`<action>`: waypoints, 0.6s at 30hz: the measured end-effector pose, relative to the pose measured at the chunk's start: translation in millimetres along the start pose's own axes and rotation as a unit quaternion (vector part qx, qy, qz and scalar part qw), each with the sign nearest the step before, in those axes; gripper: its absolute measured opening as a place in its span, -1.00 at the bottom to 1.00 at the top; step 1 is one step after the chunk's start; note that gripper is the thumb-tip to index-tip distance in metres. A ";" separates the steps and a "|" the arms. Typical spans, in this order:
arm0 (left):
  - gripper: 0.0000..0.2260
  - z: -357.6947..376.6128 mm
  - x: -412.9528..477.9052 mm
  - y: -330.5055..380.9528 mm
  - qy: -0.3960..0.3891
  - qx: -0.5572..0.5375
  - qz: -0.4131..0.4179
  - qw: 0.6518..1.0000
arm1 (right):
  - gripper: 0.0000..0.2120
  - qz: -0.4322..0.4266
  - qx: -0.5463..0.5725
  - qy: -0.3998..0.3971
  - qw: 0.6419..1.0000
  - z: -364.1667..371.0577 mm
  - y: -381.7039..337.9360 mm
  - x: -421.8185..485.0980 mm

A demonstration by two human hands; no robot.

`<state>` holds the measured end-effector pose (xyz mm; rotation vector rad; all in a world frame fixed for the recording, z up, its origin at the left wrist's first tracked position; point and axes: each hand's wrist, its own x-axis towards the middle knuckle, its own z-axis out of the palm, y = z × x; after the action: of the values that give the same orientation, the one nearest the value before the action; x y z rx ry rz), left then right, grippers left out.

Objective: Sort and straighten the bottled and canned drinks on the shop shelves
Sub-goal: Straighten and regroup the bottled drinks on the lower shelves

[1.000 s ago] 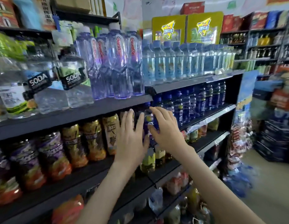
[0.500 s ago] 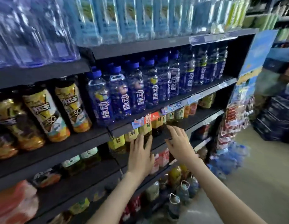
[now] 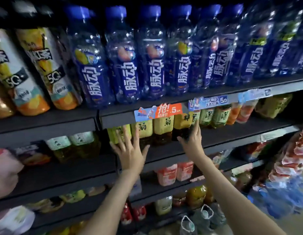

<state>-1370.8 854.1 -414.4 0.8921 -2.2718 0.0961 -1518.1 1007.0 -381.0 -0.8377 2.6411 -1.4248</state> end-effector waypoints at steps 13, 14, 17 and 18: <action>-0.21 74.6 26.8 47.6 0.129 0.083 0.160 0.975 | -0.12 -0.051 0.029 0.093 0.994 48.4 48.7 50.5; -0.27 75.8 29.6 52.0 0.135 0.087 0.178 0.971 | -0.12 -0.063 0.018 0.096 0.993 48.8 50.6 50.8; -0.36 77.7 33.0 85.2 0.154 0.086 0.231 0.957 | -0.22 -0.111 0.018 0.070 0.991 37.5 65.2 52.5; -0.37 78.7 33.4 100.7 0.155 0.082 0.247 0.953 | -0.29 -0.125 0.008 0.074 0.989 28.7 72.8 53.9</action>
<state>-1496.5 888.1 -436.4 0.3335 -2.1547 0.6119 -1588.8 991.6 -442.6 -1.1398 2.7029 -1.6204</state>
